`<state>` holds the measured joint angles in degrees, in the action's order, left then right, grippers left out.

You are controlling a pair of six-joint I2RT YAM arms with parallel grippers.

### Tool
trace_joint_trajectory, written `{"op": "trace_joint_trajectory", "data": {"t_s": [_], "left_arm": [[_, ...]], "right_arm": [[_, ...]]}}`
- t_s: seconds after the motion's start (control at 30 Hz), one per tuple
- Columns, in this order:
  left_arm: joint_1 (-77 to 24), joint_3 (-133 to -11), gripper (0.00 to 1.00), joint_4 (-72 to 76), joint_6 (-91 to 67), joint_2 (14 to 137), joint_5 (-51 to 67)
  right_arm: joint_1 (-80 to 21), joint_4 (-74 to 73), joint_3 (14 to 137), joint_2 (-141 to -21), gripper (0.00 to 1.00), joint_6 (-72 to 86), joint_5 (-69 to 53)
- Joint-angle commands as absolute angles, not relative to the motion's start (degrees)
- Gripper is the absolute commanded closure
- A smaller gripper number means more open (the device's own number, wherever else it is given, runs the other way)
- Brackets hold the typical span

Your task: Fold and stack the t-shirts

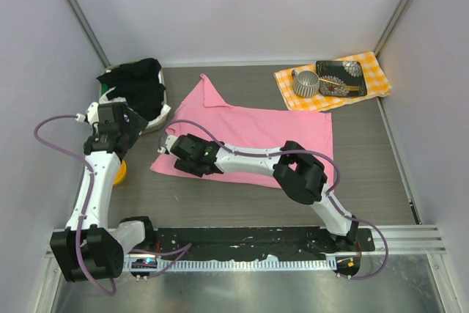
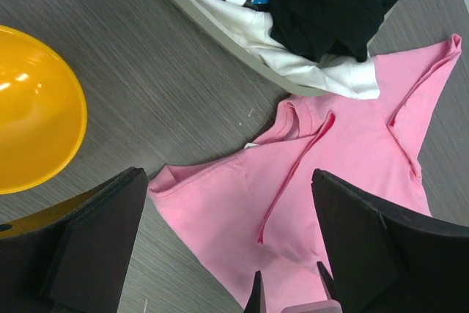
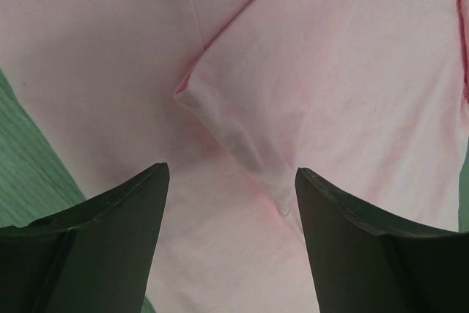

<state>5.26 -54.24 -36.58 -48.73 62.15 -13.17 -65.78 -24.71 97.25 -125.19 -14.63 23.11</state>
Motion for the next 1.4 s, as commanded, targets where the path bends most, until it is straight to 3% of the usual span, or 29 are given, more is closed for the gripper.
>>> {"op": "trace_joint_trajectory", "data": {"t_s": [0.0,0.2,0.47,0.67,0.77,1.0,1.37], "left_arm": [[7.6,-53.3,0.00,-33.8,-47.3,62.0,-10.7],[8.7,-52.8,0.00,-33.1,-47.1,62.1,-10.1],[9.4,-52.7,0.00,-32.8,-46.8,62.1,-9.3],[9.8,-52.6,0.00,-32.7,-46.8,62.3,-8.8],[9.8,-52.6,0.00,-32.4,-46.8,62.1,-8.7],[10.0,-52.5,0.00,-32.2,-47.0,62.6,-8.4],[9.9,-52.3,0.00,-31.8,-47.1,62.6,-7.8]], "right_arm": [[-66.1,-22.1,101.8,-126.1,0.25,-17.8,25.0],[-66.4,-22.2,105.2,-129.0,0.28,-18.4,24.7],[-66.5,-22.4,106.9,-131.3,0.41,-18.3,24.0],[-66.5,-23.1,106.9,-132.4,0.42,-18.1,23.3],[-66.4,-23.0,107.0,-133.2,0.52,-18.1,23.3],[-66.4,-22.8,107.3,-133.2,0.99,-17.7,24.7],[-61.7,-16.7,103.1,-127.2,0.99,-12.9,28.9]]}}
